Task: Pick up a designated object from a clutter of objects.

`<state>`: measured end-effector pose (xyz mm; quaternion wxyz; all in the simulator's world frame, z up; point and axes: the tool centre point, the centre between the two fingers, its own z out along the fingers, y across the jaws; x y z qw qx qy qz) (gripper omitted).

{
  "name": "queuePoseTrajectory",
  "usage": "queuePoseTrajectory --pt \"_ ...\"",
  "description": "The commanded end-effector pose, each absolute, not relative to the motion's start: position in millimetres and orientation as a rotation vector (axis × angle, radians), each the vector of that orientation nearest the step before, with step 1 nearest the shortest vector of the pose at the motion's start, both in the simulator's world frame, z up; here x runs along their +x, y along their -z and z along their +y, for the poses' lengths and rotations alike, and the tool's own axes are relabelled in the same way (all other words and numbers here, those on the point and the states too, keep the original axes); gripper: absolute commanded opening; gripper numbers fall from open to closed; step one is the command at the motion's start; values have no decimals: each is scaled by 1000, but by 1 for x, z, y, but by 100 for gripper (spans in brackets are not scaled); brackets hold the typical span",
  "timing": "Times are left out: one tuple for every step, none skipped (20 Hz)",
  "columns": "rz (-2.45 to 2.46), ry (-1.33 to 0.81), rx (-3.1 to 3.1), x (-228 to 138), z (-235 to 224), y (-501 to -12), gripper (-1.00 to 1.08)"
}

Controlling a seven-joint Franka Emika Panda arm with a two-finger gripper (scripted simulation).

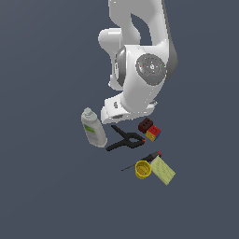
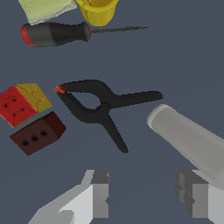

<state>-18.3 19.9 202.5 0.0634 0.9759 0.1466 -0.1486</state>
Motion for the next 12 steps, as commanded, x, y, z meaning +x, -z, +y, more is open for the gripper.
queuePoseTrajectory --pt "546 557 2877 -26 18 -175 28" --pt "587 601 2846 -30 17 -164 28" --pt "628 643 2814 -34 16 -153 28" --pt "668 686 2782 -38 15 -142 28" --pt "708 728 2748 -42 13 -131 28" --pt "745 767 2716 -45 12 -122 28" --pt "779 803 2685 -49 11 -113 28" --pt "812 838 2654 -53 9 -104 28" --pt "842 870 2625 -56 8 -96 28" --pt "869 899 2598 -60 7 -89 28" --pt "895 926 2571 -63 5 -82 28" --pt "918 951 2547 -66 4 -76 28"
